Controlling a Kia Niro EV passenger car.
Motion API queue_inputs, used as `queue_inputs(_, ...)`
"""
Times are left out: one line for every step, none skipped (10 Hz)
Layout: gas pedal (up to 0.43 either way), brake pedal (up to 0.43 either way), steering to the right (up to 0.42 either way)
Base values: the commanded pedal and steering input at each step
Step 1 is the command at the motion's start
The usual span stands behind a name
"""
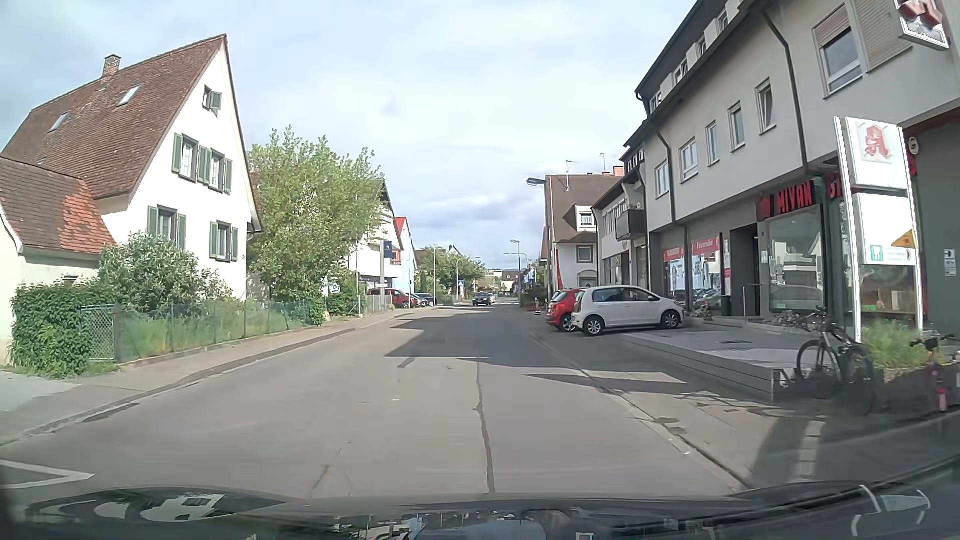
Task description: Follow the waypoints while adhering to traffic rules and regulations
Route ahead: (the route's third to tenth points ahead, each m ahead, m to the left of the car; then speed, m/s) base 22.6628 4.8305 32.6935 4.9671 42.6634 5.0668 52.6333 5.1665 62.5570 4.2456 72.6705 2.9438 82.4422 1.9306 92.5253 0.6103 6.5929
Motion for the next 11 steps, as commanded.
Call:
queue_inputs(0.059,0.000,-0.043)
queue_inputs(0.067,0.000,-0.042)
queue_inputs(0.067,0.000,-0.033)
queue_inputs(0.067,0.000,-0.023)
queue_inputs(0.067,0.000,-0.018)
queue_inputs(0.067,0.000,-0.014)
queue_inputs(0.067,0.000,-0.009)
queue_inputs(0.067,0.000,-0.003)
queue_inputs(0.067,0.000,-0.003)
queue_inputs(0.067,0.000,-0.003)
queue_inputs(0.067,0.000,-0.001)
